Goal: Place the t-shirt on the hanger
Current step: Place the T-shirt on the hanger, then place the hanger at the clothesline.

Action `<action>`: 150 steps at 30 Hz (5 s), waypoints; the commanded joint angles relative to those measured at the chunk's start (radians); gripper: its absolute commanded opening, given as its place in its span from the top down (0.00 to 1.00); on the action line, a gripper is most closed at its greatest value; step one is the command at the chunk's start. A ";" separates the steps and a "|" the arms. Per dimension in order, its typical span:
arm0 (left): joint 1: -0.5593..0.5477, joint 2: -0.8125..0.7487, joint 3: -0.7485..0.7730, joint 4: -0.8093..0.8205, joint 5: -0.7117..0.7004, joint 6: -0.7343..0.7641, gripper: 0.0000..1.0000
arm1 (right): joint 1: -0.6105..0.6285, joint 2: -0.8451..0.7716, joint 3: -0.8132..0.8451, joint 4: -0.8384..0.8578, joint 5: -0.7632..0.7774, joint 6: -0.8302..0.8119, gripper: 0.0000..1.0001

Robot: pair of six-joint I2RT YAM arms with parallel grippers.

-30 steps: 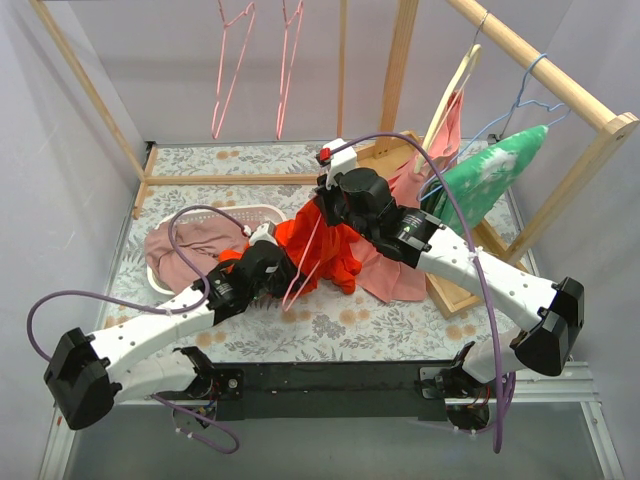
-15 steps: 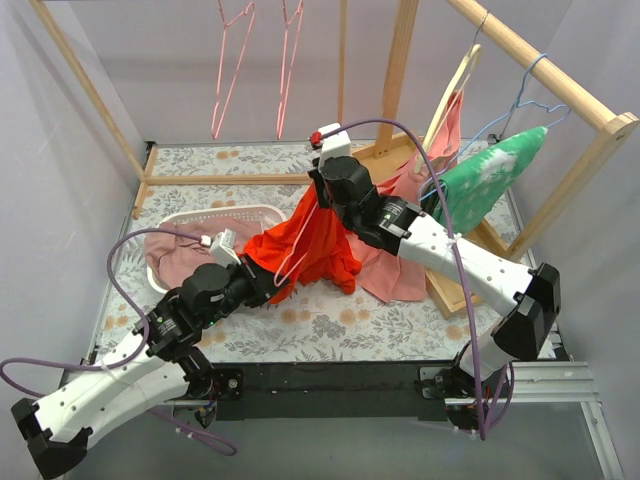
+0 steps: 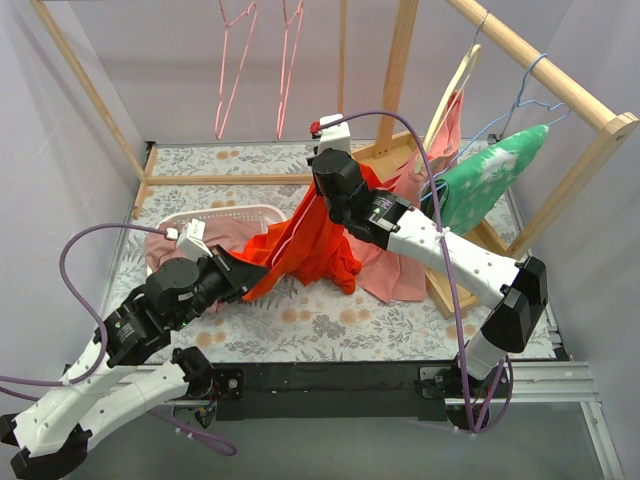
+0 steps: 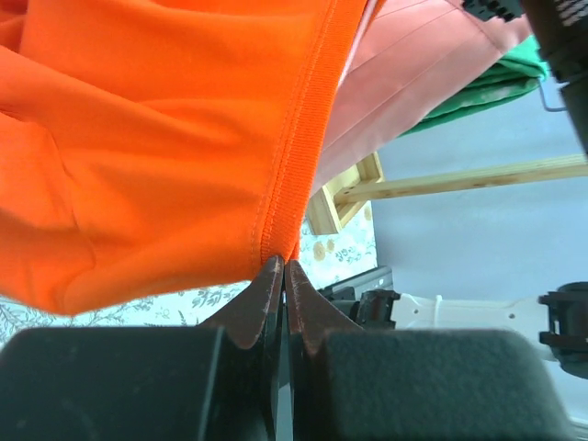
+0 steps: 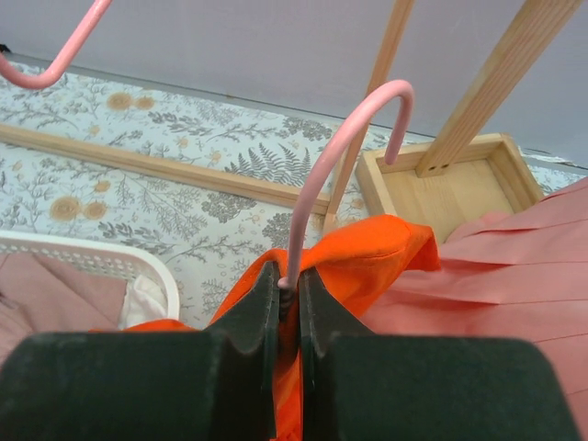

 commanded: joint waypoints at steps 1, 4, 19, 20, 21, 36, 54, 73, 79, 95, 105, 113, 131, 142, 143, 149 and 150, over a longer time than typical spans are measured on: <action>-0.002 0.012 0.091 -0.111 0.006 0.007 1.00 | -0.003 0.006 0.062 0.075 0.130 0.002 0.99; -0.003 0.035 0.139 -0.135 0.029 0.010 1.00 | 0.004 0.014 0.085 0.072 0.137 -0.003 0.99; -0.002 0.481 0.590 -0.030 0.029 0.092 1.00 | 0.222 -0.001 0.277 0.121 0.286 -0.203 0.99; 0.000 0.503 0.620 -0.037 0.027 0.106 1.00 | 0.244 -0.004 0.279 0.188 0.297 -0.255 0.99; 0.006 0.535 0.671 -0.036 0.027 0.118 1.00 | 0.279 -0.009 0.280 0.212 0.303 -0.284 0.99; 0.087 0.486 0.773 -0.096 0.007 0.209 0.99 | 0.245 -0.032 0.355 -0.029 0.105 -0.207 0.99; 0.087 0.549 0.858 -0.388 0.148 0.328 0.51 | 0.201 0.031 0.428 -0.170 -0.016 -0.113 0.99; 0.089 0.510 0.745 -0.479 0.245 0.384 0.49 | 0.159 0.099 0.498 -0.215 -0.053 -0.104 0.99; 0.087 0.517 0.673 -0.484 0.193 0.372 0.62 | 0.155 0.105 0.520 -0.216 -0.048 -0.108 0.99; 0.087 0.478 0.559 -0.140 0.046 0.439 1.00 | 0.164 0.028 0.443 -0.273 -0.232 0.011 0.99; 0.089 0.329 0.437 0.015 0.105 0.546 1.00 | 0.156 -0.044 0.365 -0.216 -0.415 -0.073 0.49; 0.089 0.259 0.398 -0.017 0.069 0.519 1.00 | 0.042 -0.102 0.369 -0.228 -0.567 0.020 0.26; 0.089 0.151 0.604 -0.209 0.085 0.539 1.00 | -0.173 -0.035 0.248 -0.213 -0.863 0.188 0.34; 0.087 0.243 0.832 -0.333 0.105 0.611 1.00 | -0.184 -0.006 0.343 -0.178 -0.786 0.218 0.99; 0.087 0.251 0.879 -0.342 0.093 0.620 1.00 | -0.189 -0.009 0.351 -0.179 -0.748 0.226 0.99; 0.087 0.317 1.074 -0.352 -0.002 0.677 1.00 | -0.212 -0.043 0.340 -0.179 -0.665 0.214 0.99; 0.089 0.329 1.132 -0.353 -0.007 0.686 1.00 | -0.212 -0.050 0.323 -0.173 -0.706 0.212 0.88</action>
